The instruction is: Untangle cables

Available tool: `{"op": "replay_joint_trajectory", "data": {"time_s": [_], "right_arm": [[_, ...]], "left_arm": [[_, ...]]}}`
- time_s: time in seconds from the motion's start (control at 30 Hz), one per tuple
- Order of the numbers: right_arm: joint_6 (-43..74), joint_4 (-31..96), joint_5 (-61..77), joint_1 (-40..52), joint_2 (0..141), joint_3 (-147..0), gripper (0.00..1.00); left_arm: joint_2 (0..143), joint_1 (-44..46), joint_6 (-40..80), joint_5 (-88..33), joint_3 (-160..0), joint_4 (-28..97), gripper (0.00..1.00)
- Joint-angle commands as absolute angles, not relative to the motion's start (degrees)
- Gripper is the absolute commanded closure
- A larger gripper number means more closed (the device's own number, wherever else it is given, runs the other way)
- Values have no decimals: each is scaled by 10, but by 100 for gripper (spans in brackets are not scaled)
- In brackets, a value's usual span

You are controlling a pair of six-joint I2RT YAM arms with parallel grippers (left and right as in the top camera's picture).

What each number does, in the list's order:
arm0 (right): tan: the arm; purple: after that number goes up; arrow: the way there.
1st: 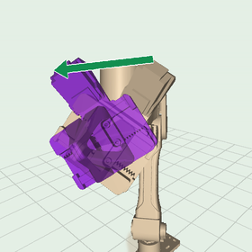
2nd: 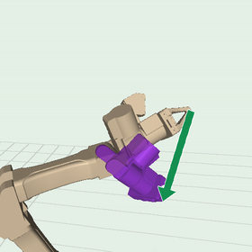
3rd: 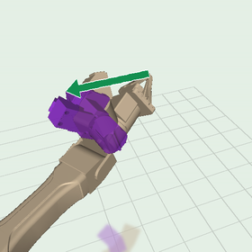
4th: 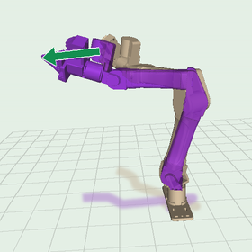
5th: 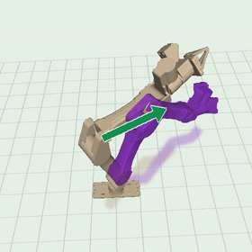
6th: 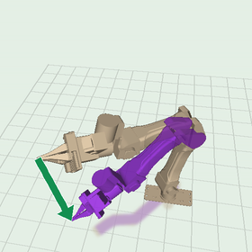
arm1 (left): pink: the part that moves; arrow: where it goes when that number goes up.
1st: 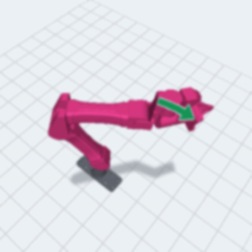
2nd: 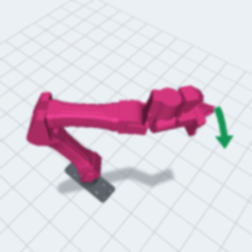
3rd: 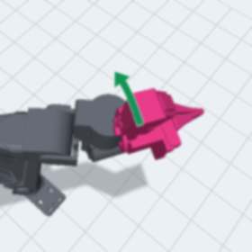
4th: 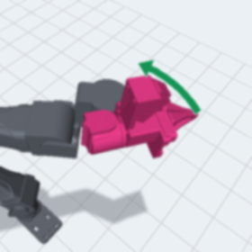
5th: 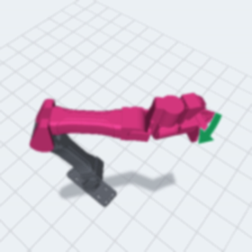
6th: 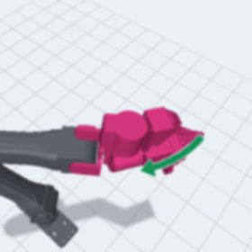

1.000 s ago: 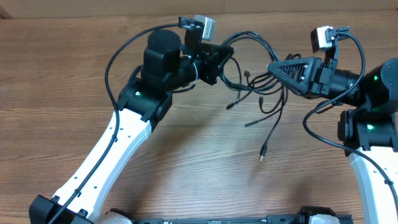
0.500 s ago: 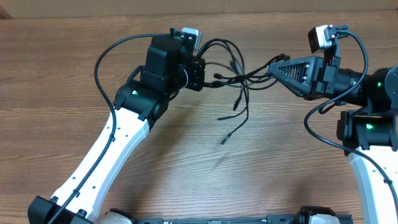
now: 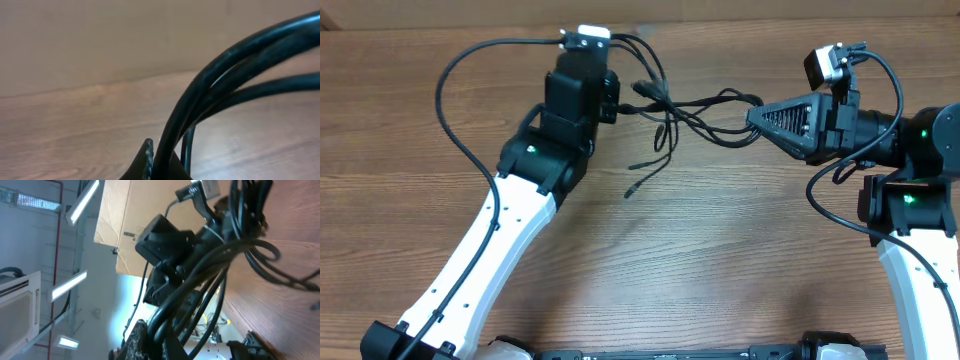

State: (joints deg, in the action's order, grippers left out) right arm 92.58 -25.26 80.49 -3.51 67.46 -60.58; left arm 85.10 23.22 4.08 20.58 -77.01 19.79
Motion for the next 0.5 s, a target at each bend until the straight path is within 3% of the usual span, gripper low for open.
{"op": "replay_joint_trajectory", "data": {"time_s": [0.0, 0.27, 0.47], "right_arm": [[930, -269, 831, -43, 657, -619, 96], [930, -267, 844, -43, 658, -619, 96], [912, -267, 850, -43, 670, -619, 96]], "left_arm": [[859, 149, 2, 299, -762, 195, 96], [859, 93, 2, 147, -762, 168, 96], [859, 82, 2, -113, -762, 102, 96]]}}
